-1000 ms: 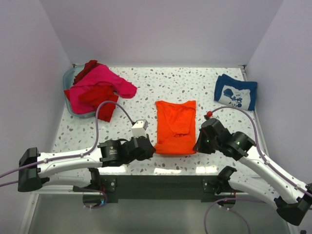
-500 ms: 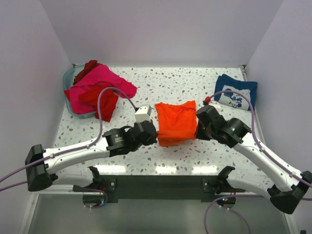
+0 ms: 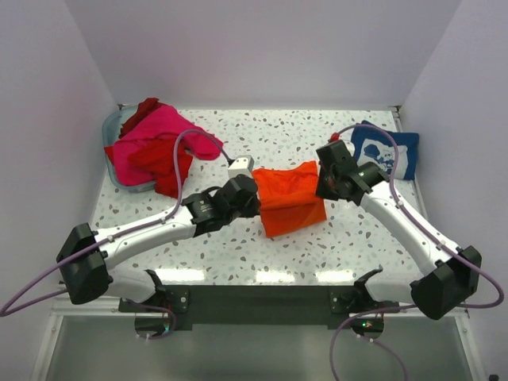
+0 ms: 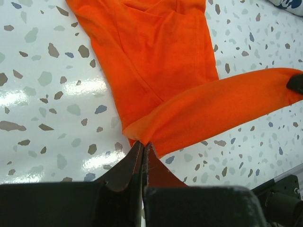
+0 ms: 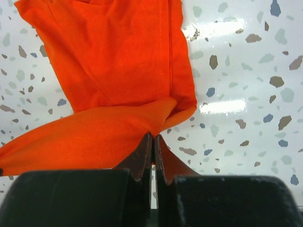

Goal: Fold and stack the t-shirts
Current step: Fold the tshirt

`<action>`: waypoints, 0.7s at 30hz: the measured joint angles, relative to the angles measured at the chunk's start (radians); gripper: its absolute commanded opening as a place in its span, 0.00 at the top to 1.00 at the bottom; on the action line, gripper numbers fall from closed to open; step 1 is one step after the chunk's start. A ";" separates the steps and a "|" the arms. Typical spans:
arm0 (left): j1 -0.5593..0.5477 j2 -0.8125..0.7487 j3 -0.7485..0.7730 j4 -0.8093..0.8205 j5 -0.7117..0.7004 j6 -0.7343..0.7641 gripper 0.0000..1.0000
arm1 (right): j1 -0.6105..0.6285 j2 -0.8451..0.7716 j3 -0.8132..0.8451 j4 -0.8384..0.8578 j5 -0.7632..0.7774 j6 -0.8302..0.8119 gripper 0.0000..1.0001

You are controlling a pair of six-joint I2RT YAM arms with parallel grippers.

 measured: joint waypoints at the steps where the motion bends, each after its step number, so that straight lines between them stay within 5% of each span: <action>1: 0.009 0.008 0.000 0.007 0.010 0.003 1.00 | -0.006 0.018 0.013 0.005 -0.004 -0.009 1.00; 21: 0.241 0.273 0.119 0.115 0.240 0.089 1.00 | -0.128 0.357 0.222 0.108 -0.070 -0.096 1.00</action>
